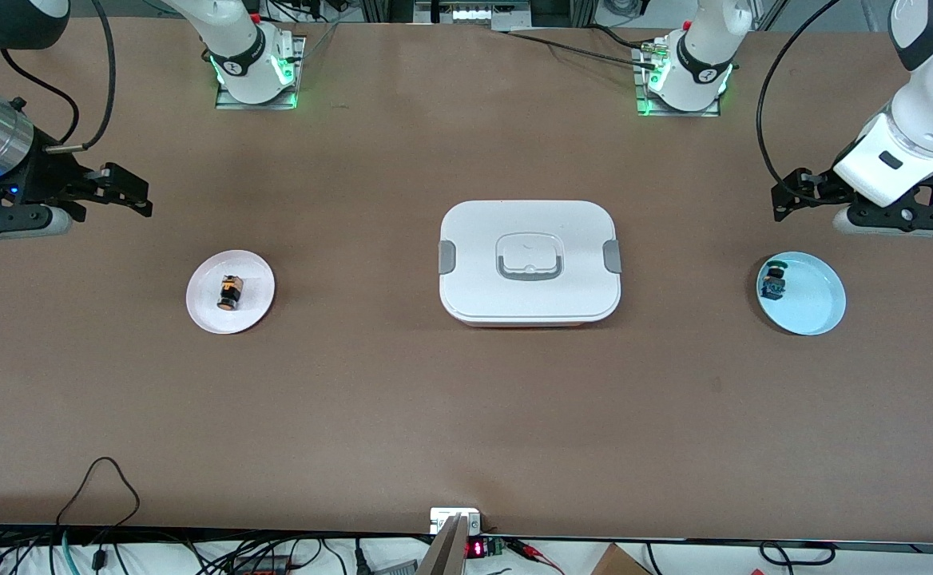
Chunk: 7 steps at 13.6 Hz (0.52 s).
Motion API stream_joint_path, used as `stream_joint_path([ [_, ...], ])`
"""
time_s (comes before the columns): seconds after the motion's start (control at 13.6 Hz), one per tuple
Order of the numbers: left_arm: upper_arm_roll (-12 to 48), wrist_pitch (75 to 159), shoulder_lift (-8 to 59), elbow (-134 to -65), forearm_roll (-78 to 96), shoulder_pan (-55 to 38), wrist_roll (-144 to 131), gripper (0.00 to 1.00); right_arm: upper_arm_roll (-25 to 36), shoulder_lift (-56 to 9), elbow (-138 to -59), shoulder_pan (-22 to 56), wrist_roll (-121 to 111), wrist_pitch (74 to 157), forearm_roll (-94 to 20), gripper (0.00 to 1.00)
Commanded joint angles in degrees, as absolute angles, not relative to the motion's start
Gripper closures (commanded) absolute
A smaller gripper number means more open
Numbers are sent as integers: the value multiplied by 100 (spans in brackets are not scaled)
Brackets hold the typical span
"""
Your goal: Transfer orange switch to right arm and place
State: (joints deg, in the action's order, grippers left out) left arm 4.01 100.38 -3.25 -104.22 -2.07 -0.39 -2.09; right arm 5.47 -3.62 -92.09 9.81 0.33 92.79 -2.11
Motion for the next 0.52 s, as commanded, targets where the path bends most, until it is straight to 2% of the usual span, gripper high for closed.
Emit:
stream_joint_path([
  [0.0, 422, 9861, -343, -10301, -325, -44, -290, 0, 492, -440, -8991, 958, -18, 8983, -141, 0],
  [0.44, 431, 9809, -343, -10301, -316, -44, -290, 0, 510, -466, -8887, 940, -61, 9027, -123, 0],
])
